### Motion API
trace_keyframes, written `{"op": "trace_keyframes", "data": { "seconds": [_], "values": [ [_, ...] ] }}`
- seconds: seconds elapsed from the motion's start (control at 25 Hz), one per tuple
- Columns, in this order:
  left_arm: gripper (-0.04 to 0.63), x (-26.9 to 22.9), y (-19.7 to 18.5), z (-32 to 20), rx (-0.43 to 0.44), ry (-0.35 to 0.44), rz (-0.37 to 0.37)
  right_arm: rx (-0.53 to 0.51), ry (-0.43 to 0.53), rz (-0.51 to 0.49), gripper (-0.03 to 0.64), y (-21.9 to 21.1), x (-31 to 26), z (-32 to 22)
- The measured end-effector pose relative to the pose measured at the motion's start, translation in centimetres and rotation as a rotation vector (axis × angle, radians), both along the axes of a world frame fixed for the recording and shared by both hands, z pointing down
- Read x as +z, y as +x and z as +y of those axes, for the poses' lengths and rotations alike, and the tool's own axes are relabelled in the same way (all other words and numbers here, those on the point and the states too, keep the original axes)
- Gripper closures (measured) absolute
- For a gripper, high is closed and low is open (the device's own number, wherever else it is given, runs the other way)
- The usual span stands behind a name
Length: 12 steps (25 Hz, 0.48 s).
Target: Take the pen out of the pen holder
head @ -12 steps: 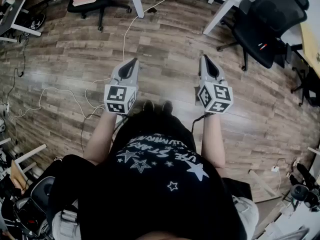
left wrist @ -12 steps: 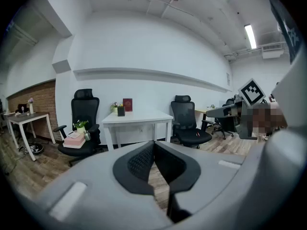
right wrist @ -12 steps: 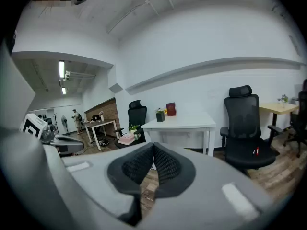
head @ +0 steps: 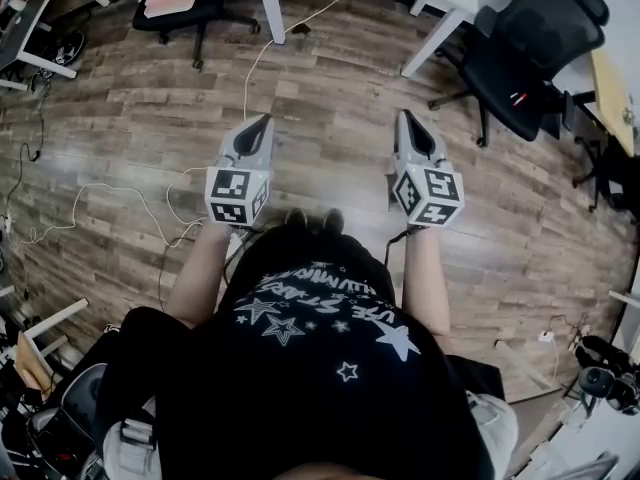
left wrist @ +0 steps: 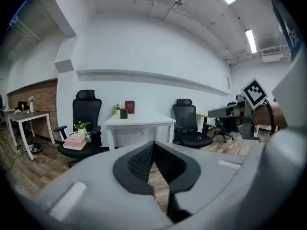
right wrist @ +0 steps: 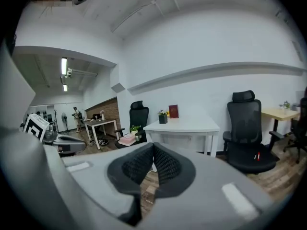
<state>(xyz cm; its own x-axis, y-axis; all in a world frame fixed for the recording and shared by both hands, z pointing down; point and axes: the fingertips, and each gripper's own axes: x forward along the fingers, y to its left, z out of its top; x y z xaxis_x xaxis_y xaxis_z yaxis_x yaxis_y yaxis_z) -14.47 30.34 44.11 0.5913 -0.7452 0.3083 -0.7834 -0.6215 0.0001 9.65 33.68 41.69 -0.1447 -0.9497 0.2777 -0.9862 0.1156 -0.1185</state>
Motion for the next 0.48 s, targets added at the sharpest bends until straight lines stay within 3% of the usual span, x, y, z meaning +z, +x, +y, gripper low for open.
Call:
{"op": "trace_keyframes", "data": {
  "seconds": [0.4, 0.48],
  "values": [
    [0.584, 1.7, -3.4, -2.1, -0.011, -0.026, 0.019, 0.025, 0.032, -0.009, 0.61, -1.9, 0.2, -3.1],
    [0.584, 1.8, -4.1, -3.0, -0.012, -0.022, 0.015, 0.02, 0.039, -0.011, 0.504, -2.3, 0.1, -3.9]
  ]
}}
